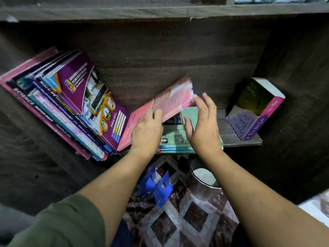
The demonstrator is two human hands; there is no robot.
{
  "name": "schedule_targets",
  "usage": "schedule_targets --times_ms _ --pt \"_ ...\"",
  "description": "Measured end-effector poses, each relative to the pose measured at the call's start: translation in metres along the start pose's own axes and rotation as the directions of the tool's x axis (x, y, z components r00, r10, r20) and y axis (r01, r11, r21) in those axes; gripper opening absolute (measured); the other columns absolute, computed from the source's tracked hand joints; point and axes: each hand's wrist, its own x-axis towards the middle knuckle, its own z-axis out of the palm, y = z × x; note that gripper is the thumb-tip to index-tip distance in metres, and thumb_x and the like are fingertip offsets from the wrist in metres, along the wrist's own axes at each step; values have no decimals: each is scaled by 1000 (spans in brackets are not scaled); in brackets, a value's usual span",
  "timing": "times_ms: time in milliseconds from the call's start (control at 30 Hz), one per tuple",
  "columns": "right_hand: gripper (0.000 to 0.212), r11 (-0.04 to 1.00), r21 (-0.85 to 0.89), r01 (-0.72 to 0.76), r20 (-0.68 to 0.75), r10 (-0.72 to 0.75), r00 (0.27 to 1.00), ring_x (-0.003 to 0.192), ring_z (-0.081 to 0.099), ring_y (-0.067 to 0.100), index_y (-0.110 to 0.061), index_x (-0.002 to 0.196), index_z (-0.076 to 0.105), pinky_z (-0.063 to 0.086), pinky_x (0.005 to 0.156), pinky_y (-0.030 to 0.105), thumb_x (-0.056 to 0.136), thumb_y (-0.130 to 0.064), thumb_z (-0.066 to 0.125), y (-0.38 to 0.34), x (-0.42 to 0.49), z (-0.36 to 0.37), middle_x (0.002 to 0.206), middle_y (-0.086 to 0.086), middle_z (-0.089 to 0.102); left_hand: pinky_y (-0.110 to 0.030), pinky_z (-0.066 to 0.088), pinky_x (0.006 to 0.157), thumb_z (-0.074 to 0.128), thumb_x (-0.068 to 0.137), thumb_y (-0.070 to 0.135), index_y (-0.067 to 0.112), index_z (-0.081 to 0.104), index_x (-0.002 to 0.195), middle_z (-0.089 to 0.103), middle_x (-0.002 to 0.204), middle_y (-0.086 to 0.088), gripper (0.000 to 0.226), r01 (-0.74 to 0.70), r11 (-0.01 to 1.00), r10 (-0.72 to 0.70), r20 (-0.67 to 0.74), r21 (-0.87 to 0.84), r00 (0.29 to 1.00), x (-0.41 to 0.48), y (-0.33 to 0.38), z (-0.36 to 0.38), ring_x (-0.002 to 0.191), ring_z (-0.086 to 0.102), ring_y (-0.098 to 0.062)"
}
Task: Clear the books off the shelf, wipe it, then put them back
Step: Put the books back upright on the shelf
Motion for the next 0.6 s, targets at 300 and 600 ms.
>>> schedule_targets --times_ms 300,600 --pt "52 910 -404 97 773 283 568 124 41 28 -25 139 41 39 100 36 90 -32 57 35 -36 11 138 6 41 -41 45 52 59 78 -3 13 13 144 47 133 -21 83 207 975 -221 -412 -77 884 13 -37 -33 83 56 -35" --pt "65 869 -475 142 769 331 548 132 33 27 -27 147 26 32 108 41 91 -37 57 29 -40 17 145 6 34 -44 37 86 73 70 18 15 34 142 52 126 -5 82 400 914 -308 -519 73 797 24 -71 -65 111 37 -23"
